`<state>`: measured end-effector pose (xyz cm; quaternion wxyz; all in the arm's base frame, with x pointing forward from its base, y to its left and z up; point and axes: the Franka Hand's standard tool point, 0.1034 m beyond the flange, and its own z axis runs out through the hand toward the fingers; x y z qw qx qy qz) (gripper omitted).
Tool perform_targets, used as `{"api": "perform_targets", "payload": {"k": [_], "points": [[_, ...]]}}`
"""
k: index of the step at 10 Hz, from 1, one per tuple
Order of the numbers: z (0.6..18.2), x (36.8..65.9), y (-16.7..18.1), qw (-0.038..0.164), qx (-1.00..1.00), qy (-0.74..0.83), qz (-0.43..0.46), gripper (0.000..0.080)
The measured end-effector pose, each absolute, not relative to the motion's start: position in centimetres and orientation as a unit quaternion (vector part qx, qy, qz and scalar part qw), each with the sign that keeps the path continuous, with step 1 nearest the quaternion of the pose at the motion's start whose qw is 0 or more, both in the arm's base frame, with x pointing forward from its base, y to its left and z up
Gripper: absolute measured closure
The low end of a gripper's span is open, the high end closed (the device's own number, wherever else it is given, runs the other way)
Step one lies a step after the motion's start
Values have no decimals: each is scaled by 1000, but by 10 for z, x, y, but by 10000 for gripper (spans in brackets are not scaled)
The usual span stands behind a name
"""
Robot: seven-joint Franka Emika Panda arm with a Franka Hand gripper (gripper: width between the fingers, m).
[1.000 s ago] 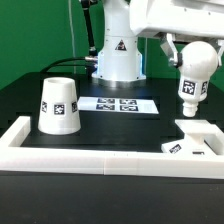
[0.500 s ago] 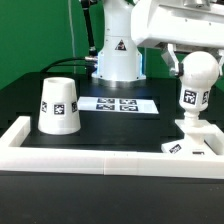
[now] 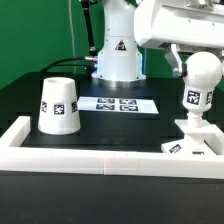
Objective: Assemble lamp
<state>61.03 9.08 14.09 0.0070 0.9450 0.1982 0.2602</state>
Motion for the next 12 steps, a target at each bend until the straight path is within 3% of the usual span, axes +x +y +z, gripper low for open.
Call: {"api": "perform_targets", "payload": {"k": [7,12], "points": [[125,598,95,7,946,203,253,220],[123,595,94,20,929,199,312,220]]}}
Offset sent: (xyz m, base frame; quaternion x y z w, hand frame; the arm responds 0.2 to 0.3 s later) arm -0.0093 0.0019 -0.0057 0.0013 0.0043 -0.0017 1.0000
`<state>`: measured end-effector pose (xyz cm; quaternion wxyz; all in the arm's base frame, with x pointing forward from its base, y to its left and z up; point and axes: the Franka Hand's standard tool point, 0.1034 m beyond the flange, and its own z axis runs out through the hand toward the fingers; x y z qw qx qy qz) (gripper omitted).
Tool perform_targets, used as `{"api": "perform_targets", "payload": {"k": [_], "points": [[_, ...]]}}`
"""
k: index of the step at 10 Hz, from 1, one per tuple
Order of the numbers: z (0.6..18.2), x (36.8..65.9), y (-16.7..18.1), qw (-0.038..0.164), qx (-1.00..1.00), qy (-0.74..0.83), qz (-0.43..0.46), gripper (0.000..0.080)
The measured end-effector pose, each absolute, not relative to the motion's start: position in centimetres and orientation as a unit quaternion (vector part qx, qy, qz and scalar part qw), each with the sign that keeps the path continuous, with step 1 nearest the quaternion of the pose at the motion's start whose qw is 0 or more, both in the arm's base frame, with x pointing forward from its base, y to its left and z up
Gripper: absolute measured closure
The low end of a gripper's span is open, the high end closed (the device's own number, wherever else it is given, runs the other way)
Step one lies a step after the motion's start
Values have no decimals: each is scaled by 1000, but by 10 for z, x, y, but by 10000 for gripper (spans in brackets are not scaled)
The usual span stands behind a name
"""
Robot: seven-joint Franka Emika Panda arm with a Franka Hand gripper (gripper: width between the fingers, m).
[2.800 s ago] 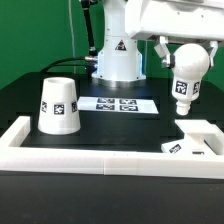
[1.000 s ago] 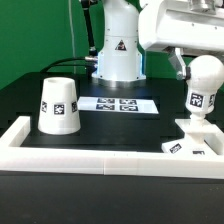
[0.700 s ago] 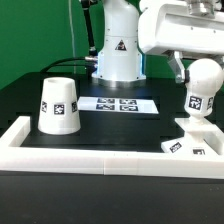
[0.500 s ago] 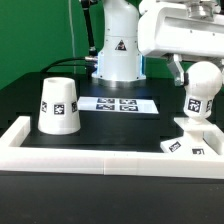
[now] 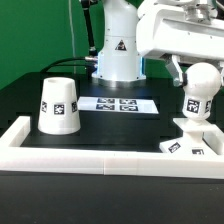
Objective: Assemble lamp
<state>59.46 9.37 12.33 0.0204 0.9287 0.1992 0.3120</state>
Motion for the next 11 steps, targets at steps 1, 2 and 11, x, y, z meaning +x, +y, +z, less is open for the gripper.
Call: {"api": "perform_targets", "payload": {"k": [1,2,11], "points": [[123,594,93,21,928,199,314,220],[123,595,93,21,928,199,313,220],[149,597,89,15,936,199,289,101]]}}
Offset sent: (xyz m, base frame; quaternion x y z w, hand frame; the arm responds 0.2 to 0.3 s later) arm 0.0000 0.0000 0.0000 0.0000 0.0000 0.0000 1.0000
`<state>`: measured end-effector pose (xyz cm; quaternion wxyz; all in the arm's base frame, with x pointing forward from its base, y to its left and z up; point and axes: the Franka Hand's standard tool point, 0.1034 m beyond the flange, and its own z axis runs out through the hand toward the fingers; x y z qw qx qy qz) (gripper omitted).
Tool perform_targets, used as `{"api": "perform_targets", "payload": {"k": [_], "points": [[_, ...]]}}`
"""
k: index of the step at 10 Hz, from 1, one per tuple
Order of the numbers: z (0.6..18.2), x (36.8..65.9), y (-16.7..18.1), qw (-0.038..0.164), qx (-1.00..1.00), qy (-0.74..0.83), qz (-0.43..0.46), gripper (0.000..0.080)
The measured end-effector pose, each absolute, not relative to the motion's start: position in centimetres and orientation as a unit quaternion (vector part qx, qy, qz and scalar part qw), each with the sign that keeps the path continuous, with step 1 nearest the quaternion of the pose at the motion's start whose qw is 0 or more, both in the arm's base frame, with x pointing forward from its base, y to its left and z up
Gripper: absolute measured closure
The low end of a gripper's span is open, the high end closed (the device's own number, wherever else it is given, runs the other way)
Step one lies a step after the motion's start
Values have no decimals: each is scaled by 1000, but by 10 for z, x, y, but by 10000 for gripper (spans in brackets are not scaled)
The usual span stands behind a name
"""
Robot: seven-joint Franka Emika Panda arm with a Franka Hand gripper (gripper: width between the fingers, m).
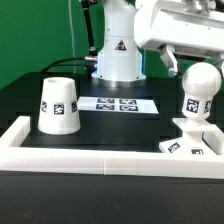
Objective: Assemble lamp
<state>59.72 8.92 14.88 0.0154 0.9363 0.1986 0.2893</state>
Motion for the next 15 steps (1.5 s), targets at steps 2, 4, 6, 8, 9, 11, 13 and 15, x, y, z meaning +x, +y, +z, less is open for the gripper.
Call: {"api": "perform_targets", "payload": {"k": [2,4,6,8,9,11,13,15], "points": [[160,603,85,15,939,196,284,101],[157,602,86,13,940,196,278,101],[151,603,78,17,942,204,267,101],[146,600,85,-2,958,199,206,101],[147,601,88,-11,965,196,173,101],[142,592,95,-25,978,183,98,101],[139,582,100,-30,983,178,38,101],[138,583,99,-32,982,183,11,101]]}}
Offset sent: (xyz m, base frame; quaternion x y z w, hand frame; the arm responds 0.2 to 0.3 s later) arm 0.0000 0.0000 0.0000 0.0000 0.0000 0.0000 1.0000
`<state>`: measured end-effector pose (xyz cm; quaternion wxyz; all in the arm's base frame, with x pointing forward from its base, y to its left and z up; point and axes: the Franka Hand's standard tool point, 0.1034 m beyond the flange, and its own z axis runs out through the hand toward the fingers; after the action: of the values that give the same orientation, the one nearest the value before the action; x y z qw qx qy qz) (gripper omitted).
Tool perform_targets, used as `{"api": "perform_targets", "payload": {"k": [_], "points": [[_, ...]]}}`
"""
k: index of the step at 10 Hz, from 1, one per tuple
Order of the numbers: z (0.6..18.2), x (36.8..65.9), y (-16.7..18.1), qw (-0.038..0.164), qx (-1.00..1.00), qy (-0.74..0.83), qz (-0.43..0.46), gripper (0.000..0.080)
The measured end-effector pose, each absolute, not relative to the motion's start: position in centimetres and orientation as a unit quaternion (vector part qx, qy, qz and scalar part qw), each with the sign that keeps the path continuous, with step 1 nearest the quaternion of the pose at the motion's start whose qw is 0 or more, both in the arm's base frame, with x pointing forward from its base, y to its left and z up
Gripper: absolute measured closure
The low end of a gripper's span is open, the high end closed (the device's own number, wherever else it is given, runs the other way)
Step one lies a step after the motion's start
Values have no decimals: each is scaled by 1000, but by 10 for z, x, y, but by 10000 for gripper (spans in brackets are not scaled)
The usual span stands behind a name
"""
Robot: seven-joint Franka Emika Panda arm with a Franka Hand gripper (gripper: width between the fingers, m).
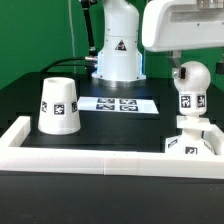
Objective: Assemble lamp
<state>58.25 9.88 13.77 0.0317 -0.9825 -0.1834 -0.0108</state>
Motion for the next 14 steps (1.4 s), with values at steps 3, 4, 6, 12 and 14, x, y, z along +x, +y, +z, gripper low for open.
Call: {"api": "perform_targets", "payload": {"k": [3,4,6,12,14], "points": [[134,581,94,30,-980,-194,-19,101],[131,577,94,28,-978,-202,-29,101],[125,565,92,26,-978,-205,-35,101],[126,579,90,27,-978,-203,-32,222],[125,580,89,27,-978,-205,-33,222]]}}
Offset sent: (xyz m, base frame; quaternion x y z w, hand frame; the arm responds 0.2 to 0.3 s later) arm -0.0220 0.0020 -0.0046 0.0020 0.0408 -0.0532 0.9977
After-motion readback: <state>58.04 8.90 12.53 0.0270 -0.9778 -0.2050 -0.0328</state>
